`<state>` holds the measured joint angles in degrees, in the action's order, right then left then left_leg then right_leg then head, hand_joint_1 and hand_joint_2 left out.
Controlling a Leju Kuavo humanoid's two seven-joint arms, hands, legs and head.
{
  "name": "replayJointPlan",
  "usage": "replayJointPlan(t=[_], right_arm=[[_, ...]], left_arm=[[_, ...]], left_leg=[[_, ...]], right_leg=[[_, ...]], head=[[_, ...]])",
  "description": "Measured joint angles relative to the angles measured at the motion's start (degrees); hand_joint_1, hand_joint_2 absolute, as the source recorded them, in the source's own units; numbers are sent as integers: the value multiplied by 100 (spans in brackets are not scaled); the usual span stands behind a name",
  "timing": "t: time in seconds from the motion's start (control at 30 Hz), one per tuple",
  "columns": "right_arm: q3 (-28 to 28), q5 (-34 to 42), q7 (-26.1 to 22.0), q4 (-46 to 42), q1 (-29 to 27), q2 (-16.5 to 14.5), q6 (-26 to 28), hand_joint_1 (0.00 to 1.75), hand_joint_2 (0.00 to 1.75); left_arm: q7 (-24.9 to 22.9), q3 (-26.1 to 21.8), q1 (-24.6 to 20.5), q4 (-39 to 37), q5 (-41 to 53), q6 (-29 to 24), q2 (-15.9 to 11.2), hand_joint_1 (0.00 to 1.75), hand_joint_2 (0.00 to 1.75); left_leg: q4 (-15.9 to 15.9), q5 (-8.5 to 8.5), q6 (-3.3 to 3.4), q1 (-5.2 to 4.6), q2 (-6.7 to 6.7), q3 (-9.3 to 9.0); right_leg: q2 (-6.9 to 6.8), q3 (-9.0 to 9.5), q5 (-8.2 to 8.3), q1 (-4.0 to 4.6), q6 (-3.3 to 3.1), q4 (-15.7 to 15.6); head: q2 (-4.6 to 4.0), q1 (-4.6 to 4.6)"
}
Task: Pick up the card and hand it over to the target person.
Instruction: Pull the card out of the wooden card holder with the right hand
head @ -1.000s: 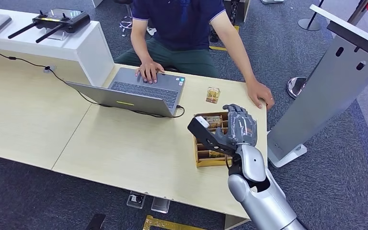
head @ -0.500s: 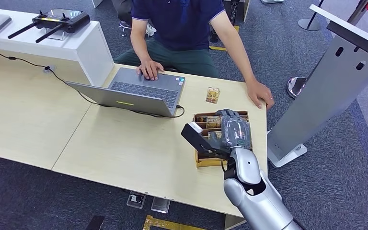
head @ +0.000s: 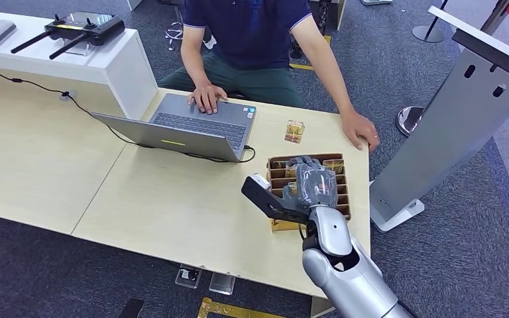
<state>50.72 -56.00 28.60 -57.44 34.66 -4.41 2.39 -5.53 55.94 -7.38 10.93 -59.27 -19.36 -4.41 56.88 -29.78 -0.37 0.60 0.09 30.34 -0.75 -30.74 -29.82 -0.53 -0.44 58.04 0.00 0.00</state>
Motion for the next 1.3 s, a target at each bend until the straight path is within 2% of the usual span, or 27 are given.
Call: replayJointPlan(t=[0.33, 0.6, 1.0, 1.3], right_arm=[[35, -10, 40, 57, 7, -40, -93, 75, 175], [-57, -125, 321, 256, 32, -112, -5, 72, 175], [-57, -136, 361, 560, 121, -217, 27, 74, 175], [-65, -121, 368, 602, 87, -164, 7, 74, 175]], left_arm=[[32, -35, 38, -7, -36, -1, 1, 0, 0], [5, -22, 30, -5, -29, -18, 15, 0, 0], [-27, 16, 7, 3, 6, -38, 15, 0, 0], [-65, 63, -23, 10, 50, -21, 13, 0, 0]], left_leg=[[-4, 2, 0, 0, 4, -3], [-4, 3, 0, 0, 5, -1], [-4, 3, 0, 0, 7, 0], [-4, 5, 0, 0, 1, 2]], right_leg=[[5, 0, 3, 0, -1, -4], [6, -1, 4, 0, 0, -5], [8, -4, 5, 0, 0, -2], [2, -3, 5, 0, 0, -3]], head=[[0, 0], [0, 0], [0, 0], [0, 0]])
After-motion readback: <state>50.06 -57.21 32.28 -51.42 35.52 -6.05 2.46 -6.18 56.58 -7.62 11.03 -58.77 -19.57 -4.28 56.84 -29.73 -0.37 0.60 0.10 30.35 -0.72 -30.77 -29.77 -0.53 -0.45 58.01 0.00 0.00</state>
